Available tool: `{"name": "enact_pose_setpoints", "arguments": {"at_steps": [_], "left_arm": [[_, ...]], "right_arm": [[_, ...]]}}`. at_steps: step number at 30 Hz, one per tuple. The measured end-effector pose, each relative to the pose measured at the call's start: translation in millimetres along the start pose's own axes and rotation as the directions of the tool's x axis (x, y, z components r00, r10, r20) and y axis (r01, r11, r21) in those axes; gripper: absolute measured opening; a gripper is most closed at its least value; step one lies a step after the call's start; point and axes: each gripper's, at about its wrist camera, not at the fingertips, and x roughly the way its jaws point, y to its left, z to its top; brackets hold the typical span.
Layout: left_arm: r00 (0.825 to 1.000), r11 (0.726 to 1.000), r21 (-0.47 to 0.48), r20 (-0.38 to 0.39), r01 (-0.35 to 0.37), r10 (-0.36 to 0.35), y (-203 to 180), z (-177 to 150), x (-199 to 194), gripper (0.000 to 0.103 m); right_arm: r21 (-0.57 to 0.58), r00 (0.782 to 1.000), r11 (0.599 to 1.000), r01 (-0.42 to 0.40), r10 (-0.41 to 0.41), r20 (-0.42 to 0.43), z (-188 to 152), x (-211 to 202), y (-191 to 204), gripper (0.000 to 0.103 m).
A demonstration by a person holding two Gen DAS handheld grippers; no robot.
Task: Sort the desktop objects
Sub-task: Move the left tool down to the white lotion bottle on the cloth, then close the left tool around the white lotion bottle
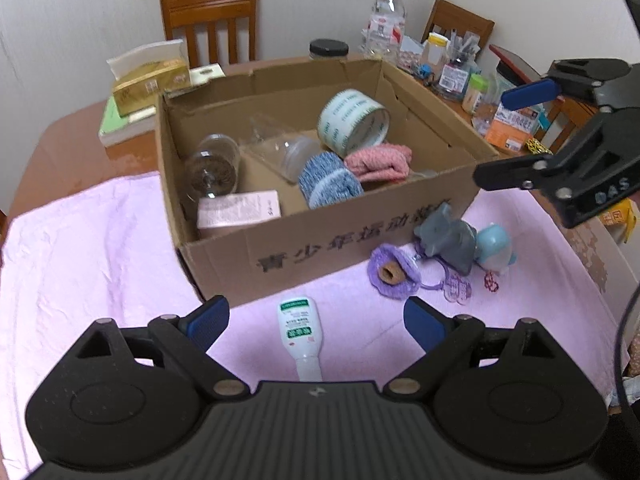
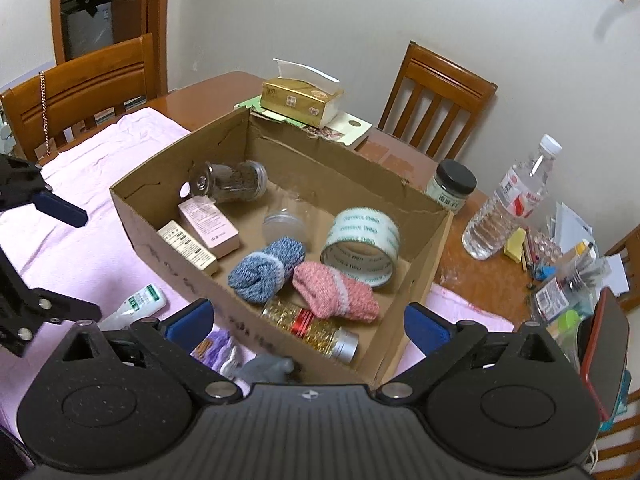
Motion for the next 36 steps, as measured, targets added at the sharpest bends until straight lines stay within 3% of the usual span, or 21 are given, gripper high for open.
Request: {"name": "enact_pose_setpoints", "arguments": {"at_steps": [6,16,22,36], "left_arm": [[0.999,1.0,-0.007,-0.035,0.017,-0.017,-1.4,-7.2,22.1,0.094],[0.997,1.0,0.005,-0.074,-0.025,0.025,-4.6,-14.8,54.3,0.094],[0.996,1.0,0.0,-0.09,-0.022,0.022,-6.0,-12.6,69.9,0.094],[0.992,1.0,0.004,-0.122,-0.028,0.028,-16.3,-13.4,90.0,0.094]], "right_arm": [[0.012,0.999,0.999,0.034,-0.034,0.004,-13.1,-12.0,8.3,0.103],[0.114,0.997,0.991,0.071,-0.066,-0.043,-47.8,-14.3,17.7,0.103],[0.225,0.994,0.973,0.057,-0.034,-0.105,-74.3,-1.8,18.5,0.103],[0.296,0.985,0.954,0.042,0.011,-0.175,-103.9,17.0,10.6,0.103]]}}
